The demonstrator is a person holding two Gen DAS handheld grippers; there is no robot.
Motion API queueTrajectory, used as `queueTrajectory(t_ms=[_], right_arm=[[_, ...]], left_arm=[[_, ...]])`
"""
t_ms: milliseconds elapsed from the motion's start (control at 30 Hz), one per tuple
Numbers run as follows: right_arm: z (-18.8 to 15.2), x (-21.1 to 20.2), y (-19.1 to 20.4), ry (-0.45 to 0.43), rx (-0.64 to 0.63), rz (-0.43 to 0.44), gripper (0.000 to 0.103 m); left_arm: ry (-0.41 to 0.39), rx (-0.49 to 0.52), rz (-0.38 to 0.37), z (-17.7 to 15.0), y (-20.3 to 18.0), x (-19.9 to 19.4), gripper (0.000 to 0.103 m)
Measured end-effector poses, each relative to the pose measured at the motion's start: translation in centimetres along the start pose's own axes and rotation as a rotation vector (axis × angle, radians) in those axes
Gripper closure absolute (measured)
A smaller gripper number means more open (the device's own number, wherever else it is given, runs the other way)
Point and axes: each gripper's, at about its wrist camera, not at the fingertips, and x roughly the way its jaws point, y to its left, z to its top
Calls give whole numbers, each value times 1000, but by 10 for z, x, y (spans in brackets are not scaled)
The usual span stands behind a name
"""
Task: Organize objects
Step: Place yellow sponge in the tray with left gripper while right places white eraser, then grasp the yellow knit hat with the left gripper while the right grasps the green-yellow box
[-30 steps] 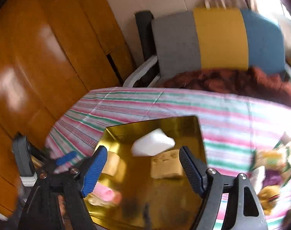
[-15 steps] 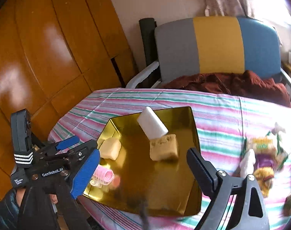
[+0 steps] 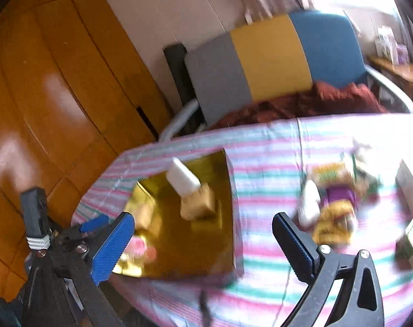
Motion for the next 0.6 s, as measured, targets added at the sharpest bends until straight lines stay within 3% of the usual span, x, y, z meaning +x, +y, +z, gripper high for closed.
queueTrajectory(t_ms=[133,200,367,500,600], right_arm=[[-24,10,-13,95,22,-18,14],[-39,18,-19,157,49,13,20],[-69,29,-22,267,75,104,21],[-70,22,-39,238,222,216,21],[-61,11,-51,187,270,226,20]], left_arm=[[7,15,-22,-2,-9,0,14],[10,22,-30,-3,-12,0,14],[18,40,-51,-4,-20,1,14],[24,60,-68,-4,-28,3,14],[32,82,-86,-5,-36,4,14]])
